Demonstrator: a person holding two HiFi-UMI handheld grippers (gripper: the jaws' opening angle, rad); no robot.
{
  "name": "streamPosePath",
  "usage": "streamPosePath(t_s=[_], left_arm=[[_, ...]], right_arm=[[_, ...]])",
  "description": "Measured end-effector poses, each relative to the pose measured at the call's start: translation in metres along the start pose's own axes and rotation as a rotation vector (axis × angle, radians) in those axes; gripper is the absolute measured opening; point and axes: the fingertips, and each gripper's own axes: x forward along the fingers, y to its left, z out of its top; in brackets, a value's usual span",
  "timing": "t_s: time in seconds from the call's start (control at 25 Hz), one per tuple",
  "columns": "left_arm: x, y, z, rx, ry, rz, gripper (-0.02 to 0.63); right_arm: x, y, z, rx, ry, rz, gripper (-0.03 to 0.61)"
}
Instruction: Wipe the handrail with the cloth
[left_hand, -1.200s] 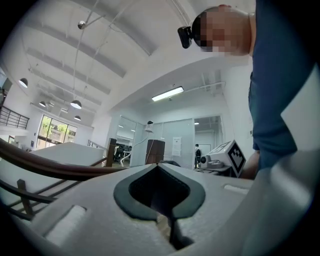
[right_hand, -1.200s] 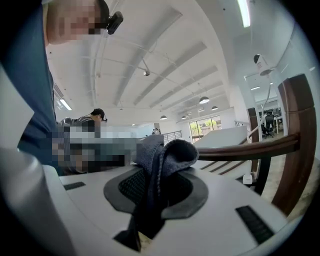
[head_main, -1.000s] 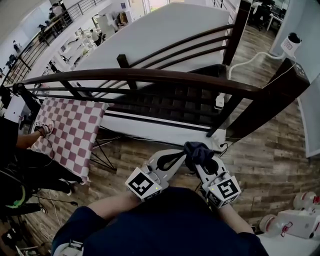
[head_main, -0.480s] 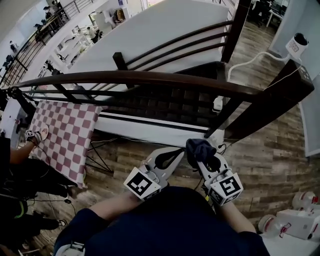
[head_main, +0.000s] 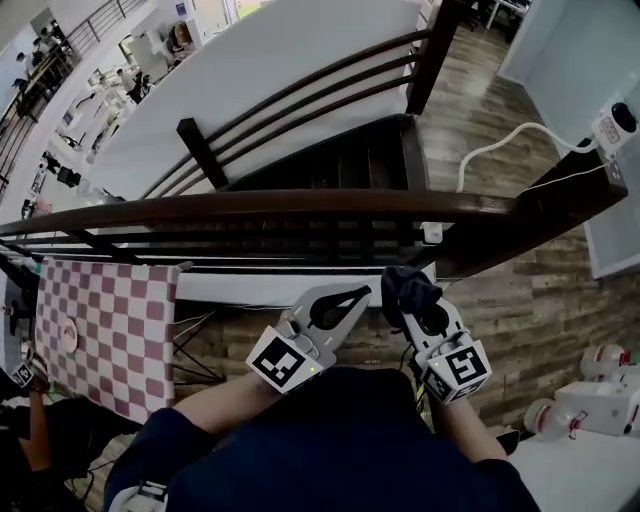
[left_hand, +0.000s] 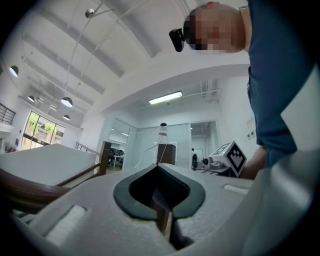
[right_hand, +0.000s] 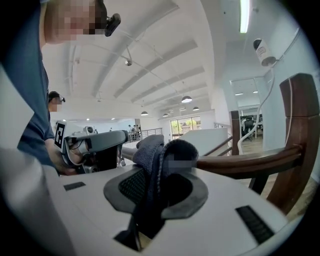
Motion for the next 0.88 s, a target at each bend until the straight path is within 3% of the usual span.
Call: streamPosePath(t_s=[0.36, 0.88], left_arm=[[0.045, 0.03, -0.001, -0.021, 0.008, -0.053, -0.005], [0.173, 0.012, -0.016, 0.013, 0.061, -0.051, -0.005]], right_arm=[[0.012, -0.092, 0.015, -0.004, 0.013, -0.166, 0.091], [-0.01, -0.295, 0.018, -0.003, 0.036, -0.297, 0.091]])
